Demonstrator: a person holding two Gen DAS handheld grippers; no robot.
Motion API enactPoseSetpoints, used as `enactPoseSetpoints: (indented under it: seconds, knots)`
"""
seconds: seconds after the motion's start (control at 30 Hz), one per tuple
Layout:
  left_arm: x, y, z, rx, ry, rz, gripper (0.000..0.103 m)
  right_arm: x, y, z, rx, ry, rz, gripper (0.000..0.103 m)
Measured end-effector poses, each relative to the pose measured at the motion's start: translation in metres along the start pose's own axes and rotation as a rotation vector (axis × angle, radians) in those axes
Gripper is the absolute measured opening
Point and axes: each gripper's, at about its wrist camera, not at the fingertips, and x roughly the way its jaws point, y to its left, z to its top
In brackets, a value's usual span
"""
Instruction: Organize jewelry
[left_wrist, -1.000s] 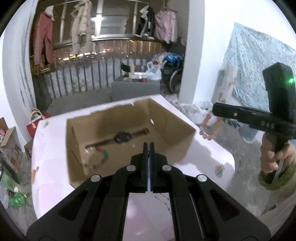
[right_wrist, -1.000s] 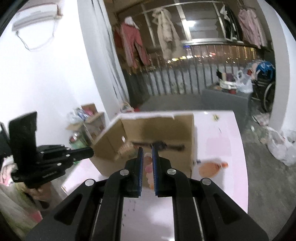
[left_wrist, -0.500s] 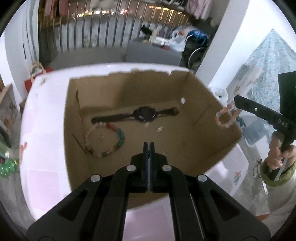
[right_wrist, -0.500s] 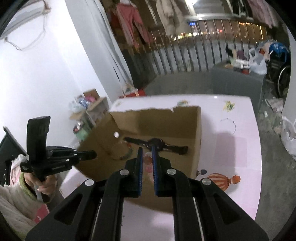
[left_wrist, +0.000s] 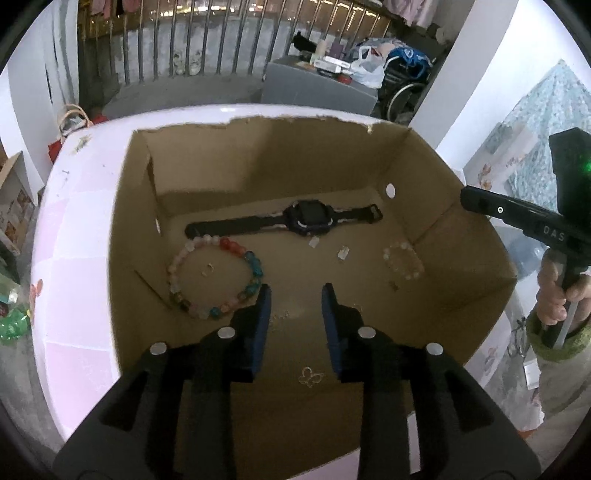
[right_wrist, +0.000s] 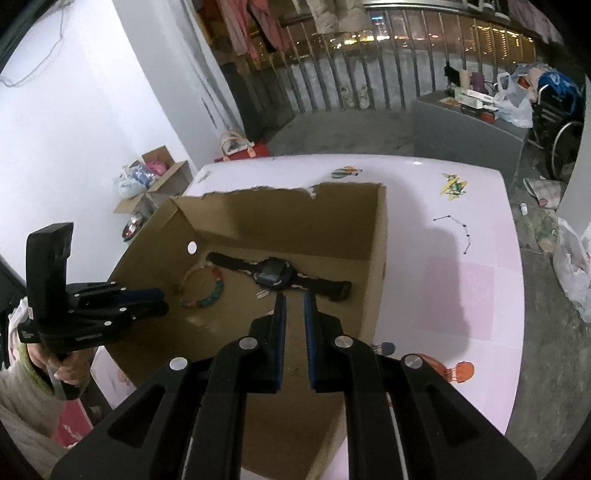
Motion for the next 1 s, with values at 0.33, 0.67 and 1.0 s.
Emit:
enactPoseSetpoints:
  seconds: [0.33, 0.67, 1.0]
  knots:
    - [-0.066, 0.007, 0.003, -0.044, -0.217, 0.042, 0.055, -0.041, -0.030, -0.008, 0.128, -0.128, 0.029, 0.030]
    - [-0.058, 0.038, -0.020, -0.240, -0.160, 0.096, 0.079, -0.010, -0.043, -0.048, 0.315, -0.001, 0.158, 0.046]
    - [-0.029, 0.035, -0.037, -0.293, -0.128, 0.034, 0.083, -0.004, -0.026, -0.055, 0.267, 0.030, 0.093, 0.049]
